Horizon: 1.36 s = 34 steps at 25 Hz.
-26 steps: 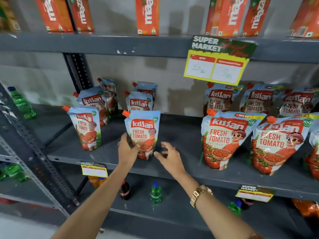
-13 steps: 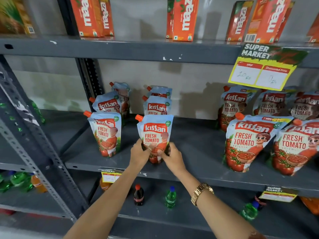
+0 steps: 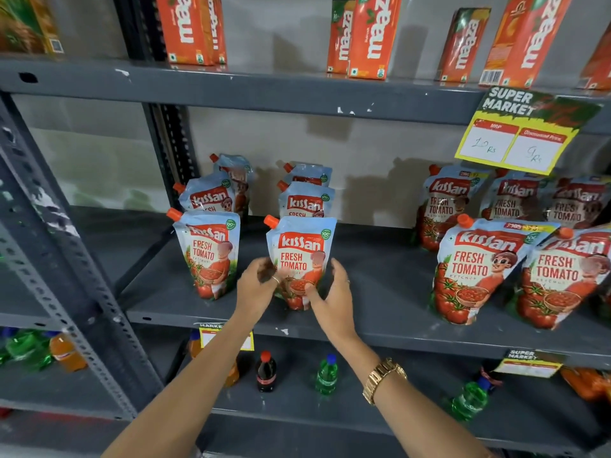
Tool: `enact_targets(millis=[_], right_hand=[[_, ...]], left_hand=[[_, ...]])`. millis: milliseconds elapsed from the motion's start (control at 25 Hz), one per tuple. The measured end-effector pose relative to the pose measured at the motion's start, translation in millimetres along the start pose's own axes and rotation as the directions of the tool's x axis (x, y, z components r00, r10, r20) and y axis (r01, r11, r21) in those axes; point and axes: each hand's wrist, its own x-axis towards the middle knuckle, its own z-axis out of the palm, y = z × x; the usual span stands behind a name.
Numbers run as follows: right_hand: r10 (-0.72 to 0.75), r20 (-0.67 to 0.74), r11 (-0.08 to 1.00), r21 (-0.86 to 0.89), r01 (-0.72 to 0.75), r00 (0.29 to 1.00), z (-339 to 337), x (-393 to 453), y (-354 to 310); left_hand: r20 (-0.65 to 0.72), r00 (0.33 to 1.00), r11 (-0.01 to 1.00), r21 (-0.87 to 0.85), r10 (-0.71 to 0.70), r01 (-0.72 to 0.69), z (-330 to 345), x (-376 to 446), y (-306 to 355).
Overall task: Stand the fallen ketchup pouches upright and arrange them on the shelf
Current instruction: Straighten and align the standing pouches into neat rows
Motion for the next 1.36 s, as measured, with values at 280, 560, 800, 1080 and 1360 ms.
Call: enact_targets(millis=[280, 560, 800, 1080, 1360], right_hand=[[-0.272, -0.084, 0.96, -0.086, 0.265, 0.958, 28, -12, -21], [-0.283, 0.124, 0.959, 0.012, 0.284, 0.951, 77, -4, -36], [0.027, 0.479, 0.998, -0.059, 0.001, 0.878, 119, 20, -38], [0.047, 0.447, 0.993, -0.114, 0.004, 0.893, 141, 35, -43], [0.044, 0.471, 0.991, -0.134, 0.022, 0.881, 169, 39, -53]], left_hand=[[-0.387, 0.919, 0.996, -0.084, -0.07, 0.041, -57, 11, -20], [-0.446, 0.887, 0.992, -0.007, -0.118, 0.128, -94, 27, -32], [-0.207, 0.949, 0.971, -0.072, -0.239, 0.228, -108, 45, -57], [-0.139, 0.942, 0.93, -0.256, -0.304, 0.262, -113, 53, -64], [-0.188, 0.921, 0.907, -0.326, -0.34, 0.268, -135, 61, -66]])
